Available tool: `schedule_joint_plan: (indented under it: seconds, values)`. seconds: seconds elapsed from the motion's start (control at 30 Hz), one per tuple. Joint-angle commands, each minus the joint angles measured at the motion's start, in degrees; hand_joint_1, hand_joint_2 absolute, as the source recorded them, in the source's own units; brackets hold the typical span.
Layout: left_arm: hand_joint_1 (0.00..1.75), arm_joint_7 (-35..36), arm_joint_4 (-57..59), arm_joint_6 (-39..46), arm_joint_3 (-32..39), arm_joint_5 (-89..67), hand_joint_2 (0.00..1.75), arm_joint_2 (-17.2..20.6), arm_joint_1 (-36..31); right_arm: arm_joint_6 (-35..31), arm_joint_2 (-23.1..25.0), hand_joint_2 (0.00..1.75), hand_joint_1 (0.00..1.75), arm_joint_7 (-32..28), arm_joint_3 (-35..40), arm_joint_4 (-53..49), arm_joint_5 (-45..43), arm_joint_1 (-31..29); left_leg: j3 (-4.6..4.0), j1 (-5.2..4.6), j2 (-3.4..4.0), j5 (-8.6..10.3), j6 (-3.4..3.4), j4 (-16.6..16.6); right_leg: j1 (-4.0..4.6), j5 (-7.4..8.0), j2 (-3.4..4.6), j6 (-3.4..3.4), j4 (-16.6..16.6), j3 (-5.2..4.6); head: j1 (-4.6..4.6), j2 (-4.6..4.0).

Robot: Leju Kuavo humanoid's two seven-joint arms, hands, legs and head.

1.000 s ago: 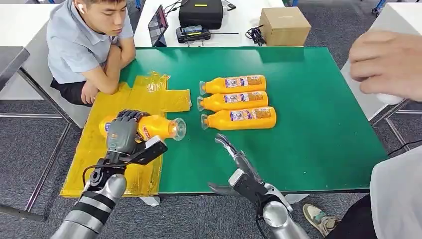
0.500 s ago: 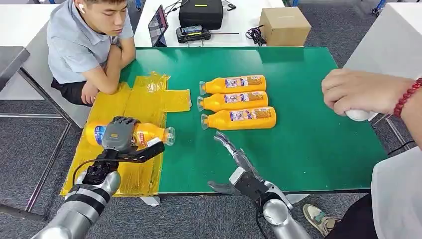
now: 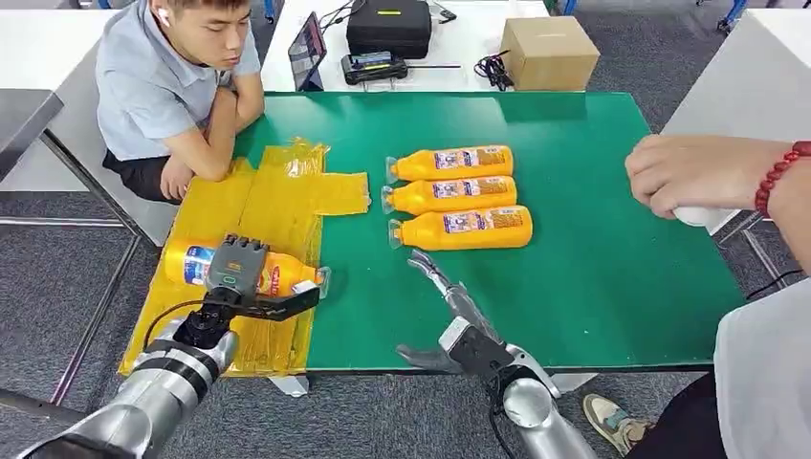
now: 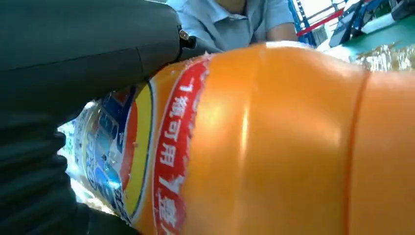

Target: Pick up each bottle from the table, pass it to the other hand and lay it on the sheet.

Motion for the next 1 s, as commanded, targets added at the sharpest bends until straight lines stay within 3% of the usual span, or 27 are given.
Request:
schedule_joint_plan:
  seconds: [0.03, 0.07, 0.1, 0.13, 0.2, 0.7, 1.0]
  values:
    - [1.75, -2.67, 9.97, -4.17, -0.2, 2.44, 1.75, -2.45, -1.9, 0.08, 0.25, 1.75, 0.0, -0.14, 0.01, 3.47, -0.12, -2.46, 0.2, 0.07, 0.19, 0.02, -0.14, -0.06, 0.09, 0.07, 0.15, -0.17, -0.08, 0.18, -0.02, 0.0]
    - [1.59, -2.7, 10.13, -4.85, -0.24, 2.44, 1.75, -2.75, -2.1, 0.08, 0.27, 1.75, 0.0, -0.14, 0.02, 3.4, -0.12, -2.38, 0.24, 0.08, 0.14, 0.04, -0.12, -0.06, 0.09, 0.06, 0.1, -0.15, -0.08, 0.23, -0.02, 0.0]
    - [0.7, -3.05, 10.19, -5.57, -0.03, 2.75, 1.75, -3.01, -2.3, 0.07, 0.32, 1.75, 0.0, -0.12, -0.01, 3.34, -0.12, -2.38, 0.29, 0.11, 0.16, 0.07, -0.15, -0.07, 0.12, 0.07, 0.11, -0.19, -0.11, 0.28, 0.0, 0.0]
    - [0.24, -3.22, 10.19, -5.95, 0.13, 2.95, 1.75, -3.11, -2.42, 0.06, 0.37, 1.75, 0.0, -0.11, -0.02, 3.33, -0.1, -2.39, 0.3, 0.02, 0.09, 0.1, -0.1, -0.06, 0.02, 0.03, 0.07, -0.1, -0.04, 0.28, -0.02, 0.0]
    - [0.0, -2.83, 10.83, -8.43, 0.18, 3.05, 1.75, -3.43, -3.11, 0.02, 0.59, 1.75, 0.0, -0.11, -0.17, 3.39, -0.12, -2.54, 0.41, 0.07, 0.13, 0.09, -0.14, -0.05, 0.08, 0.04, 0.09, -0.14, -0.07, 0.41, -0.02, 0.0]
    - [0.0, -3.74, 11.13, -11.15, 2.89, 6.19, 1.75, -4.62, -3.66, 0.09, 0.7, 1.75, 0.0, 0.13, -0.43, 3.32, 0.5, -2.76, 0.47, 0.04, 0.1, 0.1, -0.13, -0.05, 0.04, 0.05, 0.09, -0.11, -0.07, 0.49, -0.02, 0.0]
    - [0.0, -6.42, 12.18, -18.42, 7.7, 12.8, 1.75, -5.38, -4.5, 0.32, 1.31, 1.75, 0.0, 0.22, -0.42, 3.76, 1.01, -3.47, 0.49, 0.02, 0.11, 0.09, -0.13, -0.06, 0.03, 0.04, 0.1, -0.11, -0.07, 0.5, -0.02, 0.0]
